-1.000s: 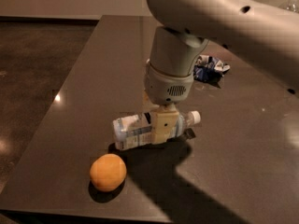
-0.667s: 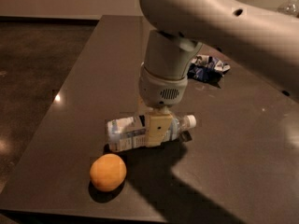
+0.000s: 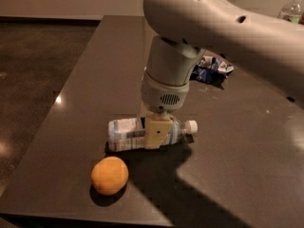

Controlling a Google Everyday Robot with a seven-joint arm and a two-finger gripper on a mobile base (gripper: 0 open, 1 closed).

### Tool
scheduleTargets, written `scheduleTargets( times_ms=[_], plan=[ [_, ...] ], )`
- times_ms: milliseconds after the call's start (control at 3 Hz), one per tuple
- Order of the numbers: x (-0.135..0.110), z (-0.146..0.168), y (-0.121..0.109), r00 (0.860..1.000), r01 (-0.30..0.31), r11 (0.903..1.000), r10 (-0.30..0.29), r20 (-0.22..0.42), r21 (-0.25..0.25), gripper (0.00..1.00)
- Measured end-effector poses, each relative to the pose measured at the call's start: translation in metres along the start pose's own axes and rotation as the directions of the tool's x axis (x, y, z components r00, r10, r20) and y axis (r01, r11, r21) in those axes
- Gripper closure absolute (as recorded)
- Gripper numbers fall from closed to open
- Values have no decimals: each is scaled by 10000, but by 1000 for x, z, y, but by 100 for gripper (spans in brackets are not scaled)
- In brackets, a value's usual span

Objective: Move blue plastic bottle near orange

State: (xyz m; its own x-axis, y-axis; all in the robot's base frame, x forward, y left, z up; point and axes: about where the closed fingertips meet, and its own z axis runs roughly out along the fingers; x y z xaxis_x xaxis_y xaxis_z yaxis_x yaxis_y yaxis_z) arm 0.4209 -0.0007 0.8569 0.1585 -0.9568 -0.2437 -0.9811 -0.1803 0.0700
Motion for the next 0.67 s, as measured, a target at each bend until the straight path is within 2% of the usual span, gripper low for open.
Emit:
scheduleTargets(
  times_ms=[333, 667],
  plan=[
    [4, 5, -3, 9987, -492, 9987, 490, 117, 143, 0],
    [4, 5, -3, 9987, -492, 9987, 490, 117, 144, 0]
  ],
)
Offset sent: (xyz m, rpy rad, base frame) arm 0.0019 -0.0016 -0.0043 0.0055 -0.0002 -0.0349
